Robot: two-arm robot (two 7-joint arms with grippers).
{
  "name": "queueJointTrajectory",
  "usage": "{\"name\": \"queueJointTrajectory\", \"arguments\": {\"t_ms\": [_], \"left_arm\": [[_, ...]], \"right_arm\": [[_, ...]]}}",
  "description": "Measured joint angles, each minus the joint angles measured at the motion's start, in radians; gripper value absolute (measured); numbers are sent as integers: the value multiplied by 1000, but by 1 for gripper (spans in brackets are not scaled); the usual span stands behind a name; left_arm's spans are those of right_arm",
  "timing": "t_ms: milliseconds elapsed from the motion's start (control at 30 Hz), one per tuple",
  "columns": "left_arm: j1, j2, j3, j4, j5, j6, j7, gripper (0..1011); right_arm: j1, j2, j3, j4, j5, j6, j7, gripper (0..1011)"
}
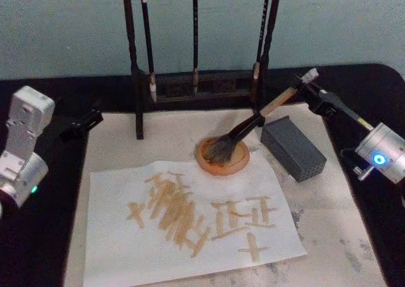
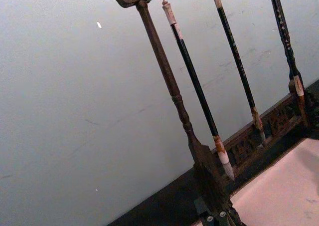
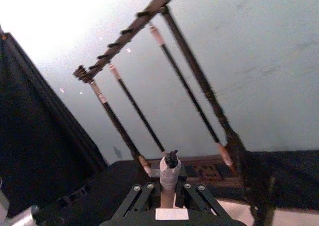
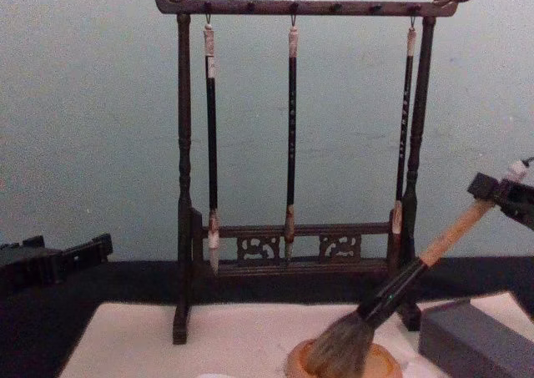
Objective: Pick up the brush from the inkstone, write on the paper, then place the brush back to its original position.
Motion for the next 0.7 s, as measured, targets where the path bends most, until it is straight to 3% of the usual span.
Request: {"name": "queueJointTrajectory", "arguments": {"t_ms": [500, 700], "left_arm": [[0, 0, 0, 0, 0, 0, 0, 1002], [0, 0, 0, 0, 0, 0, 0, 1002]], "right_arm": [[-50, 66, -44, -199, -63, -35, -34, 166], [-78, 95, -67, -293, -117, -55, -55, 166]]}}
